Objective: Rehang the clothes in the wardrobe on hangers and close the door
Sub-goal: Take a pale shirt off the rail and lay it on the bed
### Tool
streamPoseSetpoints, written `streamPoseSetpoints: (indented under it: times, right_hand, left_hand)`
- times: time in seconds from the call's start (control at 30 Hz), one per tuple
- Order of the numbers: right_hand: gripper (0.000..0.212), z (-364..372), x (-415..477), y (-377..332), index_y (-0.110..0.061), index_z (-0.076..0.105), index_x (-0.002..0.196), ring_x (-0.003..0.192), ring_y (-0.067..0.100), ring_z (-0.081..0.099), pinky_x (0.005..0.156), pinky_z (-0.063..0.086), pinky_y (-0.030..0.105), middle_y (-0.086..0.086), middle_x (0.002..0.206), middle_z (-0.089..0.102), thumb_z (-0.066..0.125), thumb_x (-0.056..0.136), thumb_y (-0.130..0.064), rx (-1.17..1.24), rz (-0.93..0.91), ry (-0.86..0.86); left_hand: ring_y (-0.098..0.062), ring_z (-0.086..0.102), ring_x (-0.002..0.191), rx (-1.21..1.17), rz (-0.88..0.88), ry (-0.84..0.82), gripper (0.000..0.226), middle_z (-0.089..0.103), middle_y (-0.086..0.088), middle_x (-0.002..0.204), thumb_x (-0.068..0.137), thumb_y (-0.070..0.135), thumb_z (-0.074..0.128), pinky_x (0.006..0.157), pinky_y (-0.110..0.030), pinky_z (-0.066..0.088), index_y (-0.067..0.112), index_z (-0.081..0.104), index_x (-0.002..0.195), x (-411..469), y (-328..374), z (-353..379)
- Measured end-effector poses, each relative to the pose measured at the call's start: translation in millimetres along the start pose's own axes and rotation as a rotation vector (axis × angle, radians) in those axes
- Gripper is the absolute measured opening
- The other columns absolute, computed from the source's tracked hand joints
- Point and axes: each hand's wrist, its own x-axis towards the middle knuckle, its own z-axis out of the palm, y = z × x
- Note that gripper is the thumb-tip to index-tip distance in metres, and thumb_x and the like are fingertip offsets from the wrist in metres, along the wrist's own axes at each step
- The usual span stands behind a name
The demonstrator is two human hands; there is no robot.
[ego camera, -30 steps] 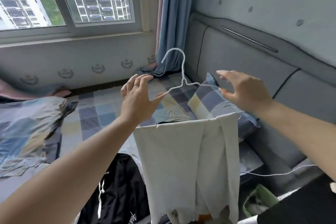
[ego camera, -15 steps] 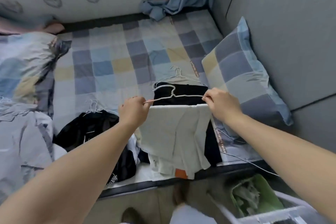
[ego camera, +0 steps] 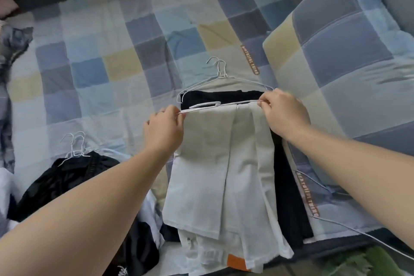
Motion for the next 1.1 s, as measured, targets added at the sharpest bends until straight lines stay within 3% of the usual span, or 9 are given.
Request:
streamPoseSetpoints:
  times: [0.13,0.23,0.33,0.4,0.6,0.7,0.93,1.1]
  right_hand:
    - [0.024,40.7,56.6,17.3,-0.013,0.067,0.106,0.100,0.035,0.054,0.079,0.048,0.042,0.011,0.110,0.060,0.046,0.102,-0.024,0.042,0.052,0.031]
    - [0.026,65.5,86.7,24.6,-0.009,0.061,0.119,0.111,0.038,0.052,0.092,0.045,0.046,0.015,0.121,0.056,0.045,0.101,-0.019,0.073,0.066,0.038]
    - [0.053,82.3,93.6,24.6,-0.013,0.034,0.149,0.144,0.034,0.022,0.117,0.024,0.045,0.013,0.155,0.031,0.049,0.100,-0.026,0.024,0.045,-0.057]
    - [0.065,87.5,81.9,21.4,-0.020,0.018,0.155,0.150,0.031,0.005,0.120,0.014,0.047,0.006,0.163,0.014,0.048,0.100,-0.034,-0.011,0.064,-0.118]
    - [0.066,73.5,1.6,-2.3,-0.033,0.010,0.156,0.151,0.025,-0.002,0.119,0.014,0.053,-0.005,0.166,0.002,0.040,0.099,-0.049,0.003,0.115,-0.209]
    - [0.067,53.5,-50.0,-22.1,-0.037,0.004,0.156,0.151,0.022,-0.008,0.120,0.009,0.053,-0.009,0.165,-0.004,0.037,0.099,-0.052,0.000,0.108,-0.236]
    - [0.070,-10.5,-187.7,-93.8,-0.038,-0.007,0.155,0.150,0.020,-0.016,0.121,-0.001,0.054,-0.011,0.164,-0.014,0.028,0.098,-0.059,-0.045,0.166,-0.276]
    - [0.071,-47.0,-279.7,-160.3,-0.037,-0.009,0.155,0.150,0.022,-0.014,0.120,0.001,0.057,-0.009,0.164,-0.014,0.025,0.098,-0.062,-0.048,0.290,-0.209]
  left_hand:
    - [-0.033,0.050,0.118,-0.057,-0.005,0.015,0.028,0.061,-0.008,0.120,0.103,0.042,0.041,0.092,-0.042,0.034,0.021,0.058,0.110,63.4,4.1,42.8]
    - [-0.033,0.046,0.124,-0.042,0.016,0.056,0.028,0.059,-0.009,0.127,0.104,0.040,0.041,0.095,-0.043,0.033,0.020,0.057,0.116,93.8,3.2,62.2]
    - [-0.030,0.027,0.143,0.067,0.037,0.070,0.040,0.043,-0.005,0.151,0.101,0.041,0.047,0.111,-0.047,0.023,0.024,0.047,0.138,100.4,-6.1,70.9]
    - [-0.031,0.011,0.151,0.120,0.029,0.012,0.053,0.025,-0.004,0.163,0.100,0.045,0.048,0.118,-0.053,0.014,0.026,0.035,0.148,89.3,-13.9,71.7]
    - [-0.030,-0.004,0.153,0.138,0.110,-0.147,0.069,0.005,-0.003,0.168,0.098,0.058,0.040,0.121,-0.056,0.006,0.030,0.015,0.157,18.6,-28.4,51.4]
    - [-0.028,-0.005,0.153,0.171,0.279,-0.142,0.072,0.003,-0.001,0.168,0.097,0.061,0.034,0.121,-0.054,0.005,0.034,0.007,0.158,-32.7,-38.8,25.2]
    - [-0.025,-0.012,0.153,0.145,0.386,-0.197,0.073,-0.004,0.003,0.168,0.096,0.068,0.026,0.122,-0.052,-0.001,0.038,0.001,0.158,-142.8,-65.2,-68.2]
    - [-0.023,-0.018,0.152,0.095,0.426,-0.231,0.074,-0.015,0.004,0.167,0.094,0.072,0.022,0.121,-0.053,-0.006,0.042,-0.003,0.157,-207.9,-86.2,-133.5]
